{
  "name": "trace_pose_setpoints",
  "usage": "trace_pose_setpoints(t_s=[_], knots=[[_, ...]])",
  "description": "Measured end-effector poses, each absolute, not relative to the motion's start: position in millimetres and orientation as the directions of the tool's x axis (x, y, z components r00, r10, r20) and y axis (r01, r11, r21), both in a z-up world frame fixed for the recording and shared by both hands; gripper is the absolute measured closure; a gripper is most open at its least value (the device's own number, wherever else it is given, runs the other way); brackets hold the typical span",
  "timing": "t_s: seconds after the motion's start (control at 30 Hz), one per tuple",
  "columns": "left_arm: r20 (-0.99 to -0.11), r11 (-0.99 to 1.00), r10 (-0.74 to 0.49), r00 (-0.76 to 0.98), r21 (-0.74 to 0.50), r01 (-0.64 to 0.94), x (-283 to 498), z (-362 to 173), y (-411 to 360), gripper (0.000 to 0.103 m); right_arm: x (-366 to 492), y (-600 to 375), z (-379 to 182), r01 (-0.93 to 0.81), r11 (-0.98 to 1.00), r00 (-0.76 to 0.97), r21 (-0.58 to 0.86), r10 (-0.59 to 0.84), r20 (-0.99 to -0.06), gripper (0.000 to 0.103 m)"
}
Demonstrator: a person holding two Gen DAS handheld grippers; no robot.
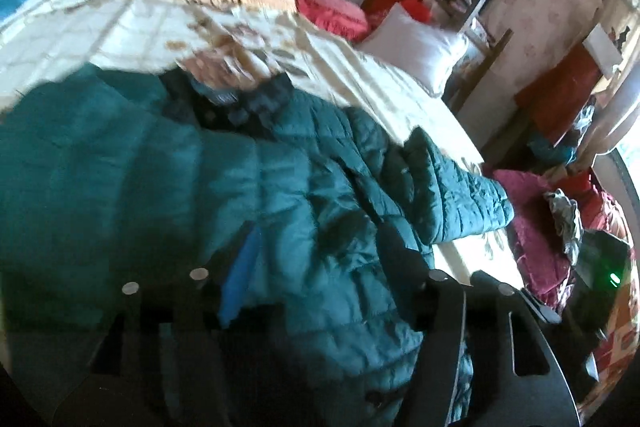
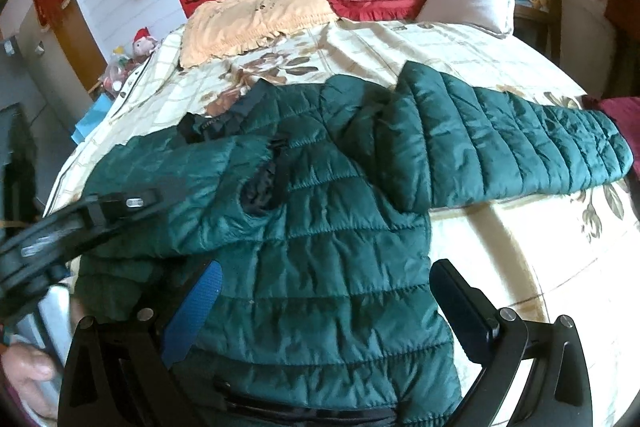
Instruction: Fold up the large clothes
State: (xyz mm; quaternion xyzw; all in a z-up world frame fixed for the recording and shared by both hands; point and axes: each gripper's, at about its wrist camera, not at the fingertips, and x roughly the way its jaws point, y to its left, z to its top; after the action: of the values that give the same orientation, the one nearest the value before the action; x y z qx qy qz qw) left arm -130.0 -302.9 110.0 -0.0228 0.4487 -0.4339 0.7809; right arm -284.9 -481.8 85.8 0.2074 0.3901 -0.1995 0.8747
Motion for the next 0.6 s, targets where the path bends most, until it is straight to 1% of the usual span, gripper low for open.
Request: trace_pose_setpoints(t_s=[0.1, 0.23, 0.3, 0.37, 0.43, 0.5, 0.53, 0.6], knots=[[-0.684, 0.674, -0.663, 0.303, -0.369, 0.641, -119.8, 123.0, -267.3, 0.037, -269.0, -478.5, 86.8, 0.49, 0.843, 0.624, 0.22, -0.163, -0.764, 0.0], [-0.709, 0.781, -0.554, 0.435, -0.263, 0.566, -95.9, 124.3, -214.8, 0.037, -239.2, -477.6, 80.0, 0.48, 0.843, 0.62, 0.244, -0.128, -0.774, 0.0], [-0.72, 0.825, -0.51, 0.47, -0.255, 0.505, -81.5, 119.4, -187.4, 0.037, -218.6, -478.0, 70.3, 0.475, 0.837, 0.604, 0.271, -0.086, -0.792, 0.0], [-0.735, 0.863, -0.474, 0.485, -0.278, 0.423, -64.5, 111.7, -158.0, 0.037, -201.6, -476.4, 59.2, 0.458, 0.839, 0.588, 0.293, -0.039, -0.808, 0.001], [-0.741, 0.885, -0.452, 0.496, -0.306, 0.351, -52.8, 105.2, -134.9, 0.037, -187.1, -473.6, 47.6, 0.453, 0.838, 0.568, 0.303, -0.01, -0.823, 0.017], [-0.739, 0.902, -0.429, 0.519, -0.318, 0.292, -46.0, 103.1, -117.4, 0.037, -175.9, -469.1, 42.1, 0.424, 0.843, 0.581, 0.332, 0.028, -0.813, 0.06], [-0.737, 0.908, -0.418, 0.531, -0.319, 0.271, -43.2, 103.0, -110.9, 0.037, -173.5, -467.4, 43.3, 0.421, 0.848, 0.585, 0.322, 0.018, -0.811, 0.066], [-0.739, 0.917, -0.4, 0.543, -0.314, 0.247, -39.1, 103.3, -104.7, 0.037, -173.0, -462.0, 54.4, 0.402, 0.875, 0.609, 0.269, -0.036, -0.793, 0.084]])
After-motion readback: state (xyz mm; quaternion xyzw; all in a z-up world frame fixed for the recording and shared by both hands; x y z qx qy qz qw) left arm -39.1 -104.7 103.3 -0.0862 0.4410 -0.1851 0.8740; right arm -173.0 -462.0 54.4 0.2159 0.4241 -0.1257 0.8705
